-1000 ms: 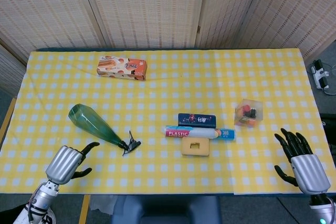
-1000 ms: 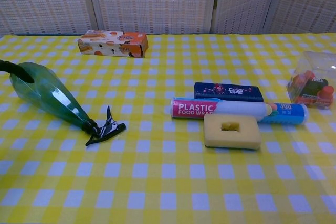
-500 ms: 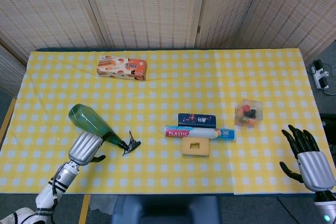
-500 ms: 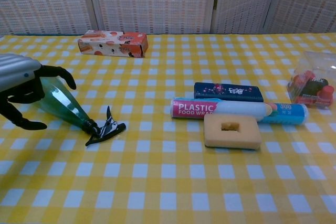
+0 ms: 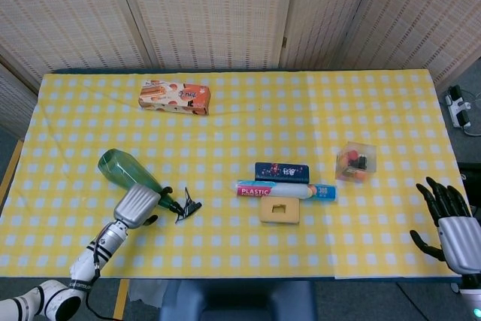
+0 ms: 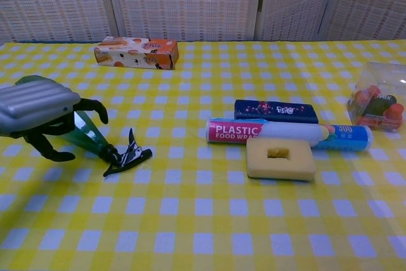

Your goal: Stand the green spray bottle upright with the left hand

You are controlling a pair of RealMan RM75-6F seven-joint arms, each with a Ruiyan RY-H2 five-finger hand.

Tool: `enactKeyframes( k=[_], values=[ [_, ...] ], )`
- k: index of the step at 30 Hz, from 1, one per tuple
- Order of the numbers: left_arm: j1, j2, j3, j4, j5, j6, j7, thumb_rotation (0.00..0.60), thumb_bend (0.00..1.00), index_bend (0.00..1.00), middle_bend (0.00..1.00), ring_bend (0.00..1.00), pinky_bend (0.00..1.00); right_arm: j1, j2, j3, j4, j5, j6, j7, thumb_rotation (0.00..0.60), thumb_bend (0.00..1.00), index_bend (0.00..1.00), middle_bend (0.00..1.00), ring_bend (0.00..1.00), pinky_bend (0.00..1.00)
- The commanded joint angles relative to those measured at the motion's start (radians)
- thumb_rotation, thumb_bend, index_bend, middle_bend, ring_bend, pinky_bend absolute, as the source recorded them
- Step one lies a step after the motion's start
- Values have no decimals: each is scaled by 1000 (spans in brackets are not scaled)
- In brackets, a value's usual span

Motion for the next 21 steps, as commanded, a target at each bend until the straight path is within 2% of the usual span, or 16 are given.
enactKeyframes(
  k=[1, 8, 16, 21],
  values=[
    [-26, -10, -5, 17, -42, -34, 18, 600, 273, 317, 1000, 1000, 1000, -1, 3, 0, 2, 1, -1, 7, 600, 329, 0, 0, 0, 0],
    [-58, -16, -4, 26, -98, -72, 31, 600, 332, 324, 1000, 1000, 1000, 3, 6, 5, 2, 13, -14, 13, 600, 329, 0, 0, 0, 0],
    [-88, -20, 2, 52, -166, -109, 48, 600, 337, 326, 1000, 1000, 1000, 1, 7, 9, 2, 21, -16, 13, 600, 328, 0, 0, 0, 0],
    [-101, -37, 10, 84, -173, -107, 49, 600, 356, 352, 1000, 1000, 1000, 1, 6, 9, 2, 26, -22, 5, 600, 329, 0, 0, 0, 0]
  ],
)
